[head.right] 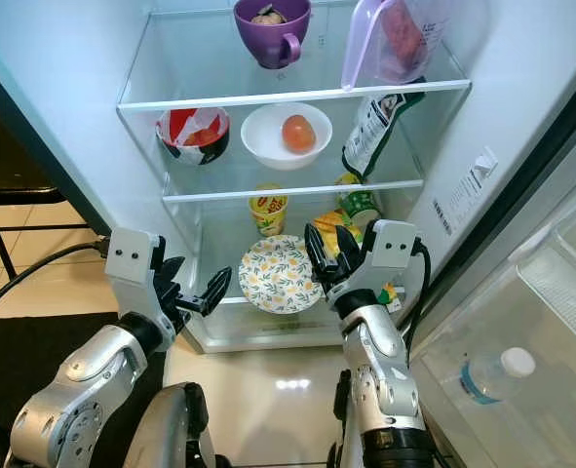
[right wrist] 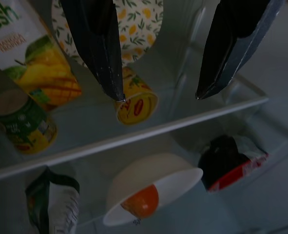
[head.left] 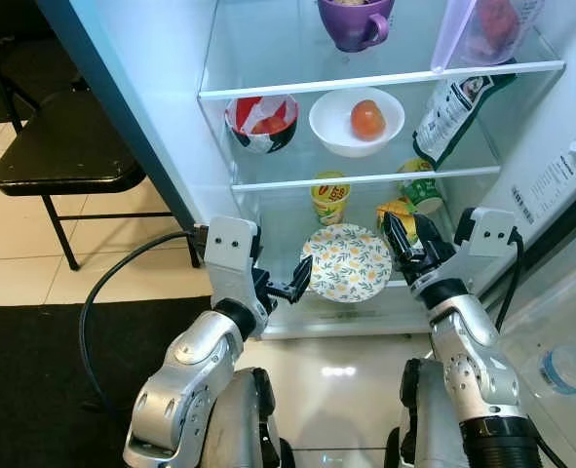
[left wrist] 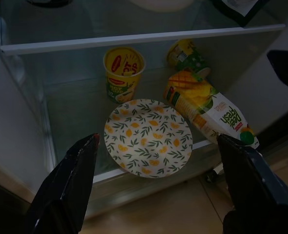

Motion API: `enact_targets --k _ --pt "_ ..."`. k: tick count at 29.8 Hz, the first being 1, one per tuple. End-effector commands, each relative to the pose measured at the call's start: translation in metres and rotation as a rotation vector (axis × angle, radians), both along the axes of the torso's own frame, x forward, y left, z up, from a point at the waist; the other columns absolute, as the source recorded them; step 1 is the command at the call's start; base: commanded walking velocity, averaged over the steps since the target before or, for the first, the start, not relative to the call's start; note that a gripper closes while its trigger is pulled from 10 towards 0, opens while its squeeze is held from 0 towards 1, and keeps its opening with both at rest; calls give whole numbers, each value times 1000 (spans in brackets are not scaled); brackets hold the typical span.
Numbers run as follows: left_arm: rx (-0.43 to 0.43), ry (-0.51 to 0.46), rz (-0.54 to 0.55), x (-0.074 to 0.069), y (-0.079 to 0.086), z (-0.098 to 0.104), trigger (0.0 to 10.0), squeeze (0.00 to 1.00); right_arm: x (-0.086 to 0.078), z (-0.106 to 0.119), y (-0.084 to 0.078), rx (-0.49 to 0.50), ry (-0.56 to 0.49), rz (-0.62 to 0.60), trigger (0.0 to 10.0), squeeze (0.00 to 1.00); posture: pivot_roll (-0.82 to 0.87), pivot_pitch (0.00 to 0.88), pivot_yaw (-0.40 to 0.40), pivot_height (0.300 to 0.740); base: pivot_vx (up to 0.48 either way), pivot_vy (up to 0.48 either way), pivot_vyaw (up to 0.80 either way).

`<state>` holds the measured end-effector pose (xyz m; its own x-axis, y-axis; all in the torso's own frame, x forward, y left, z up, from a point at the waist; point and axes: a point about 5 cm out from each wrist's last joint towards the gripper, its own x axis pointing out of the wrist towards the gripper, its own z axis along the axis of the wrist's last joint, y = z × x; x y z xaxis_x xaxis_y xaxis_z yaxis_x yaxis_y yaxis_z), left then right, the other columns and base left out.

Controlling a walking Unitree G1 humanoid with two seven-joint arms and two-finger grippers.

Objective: Restocking fridge

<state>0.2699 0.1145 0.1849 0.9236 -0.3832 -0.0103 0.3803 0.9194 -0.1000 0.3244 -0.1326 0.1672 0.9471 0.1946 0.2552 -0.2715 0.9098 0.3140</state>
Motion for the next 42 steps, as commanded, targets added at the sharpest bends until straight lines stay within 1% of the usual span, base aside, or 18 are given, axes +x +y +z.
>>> enact_targets --k 1,5,8,9,10,12,14,15,16,17,22,26,31,33,42 --pt "5 3 0 0 -2 -3 10000 0 -4 -7 3 -22 31 6 10000 0 -55 232 48 559 0 0 0" --pt "7 2 -2 0 -2 -4 10000 0 -5 -9 2 -19 45 -1 10000 0 -57 229 48 559 0 0 0" --pt "27 -18 -10 -1 -3 -4 10000 0 -7 -7 -1 -37 30 -30 10000 0 -60 223 51 559 0 0 0" --pt "32 -44 -13 -2 -3 -1 10000 0 -8 -2 -2 -65 0 -42 10000 0 -61 218 52 559 0 0 0" --pt "32 -44 -13 -2 -3 -1 10000 0 -8 -2 -2 -65 0 -42 10000 0 -61 218 52 559 0 0 0" --pt "36 -84 -20 -5 -2 5 10000 0 -9 7 -2 -109 -48 -58 10000 0 -60 210 50 559 0 0 0" --pt "36 -84 -20 -5 -2 5 10000 0 -9 7 -2 -109 -48 -58 10000 0 -60 210 50 559 0 0 0" --pt "32 -125 -24 -11 1 12 10000 0 -12 16 0 -166 -100 -66 10000 0 -61 196 44 559 0 0 0" --pt "32 -125 -24 -11 1 12 10000 0 -12 16 0 -166 -100 -66 10000 0 -61 196 44 559 0 0 0" --pt "31 -142 -24 -13 2 15 10000 0 -13 19 2 -188 -120 -64 10000 0 -61 192 42 559 0 0 0" --pt "23 -176 -6 -13 4 23 10000 0 -14 24 4 -194 -134 -60 10000 0 -62 179 34 559 0 0 0" --pt "16 -209 0 -10 3 31 10000 0 -14 27 5 -212 -145 -62 10000 0 -66 165 32 559 0 0 0" --pt "16 -211 4 -9 2 31 10000 0 -13 27 2 -224 -149 -70 10000 0 -69 165 30 559 0 0 0" --pt "11 -205 11 -8 2 31 10000 0 -14 26 1 -243 -147 -73 10000 0 -69 166 29 574 0 0 0" --pt "11 -199 14 -6 2 29 10000 0 -13 25 0 -244 -136 -77 10000 0 -72 165 28 614 0 0 0"
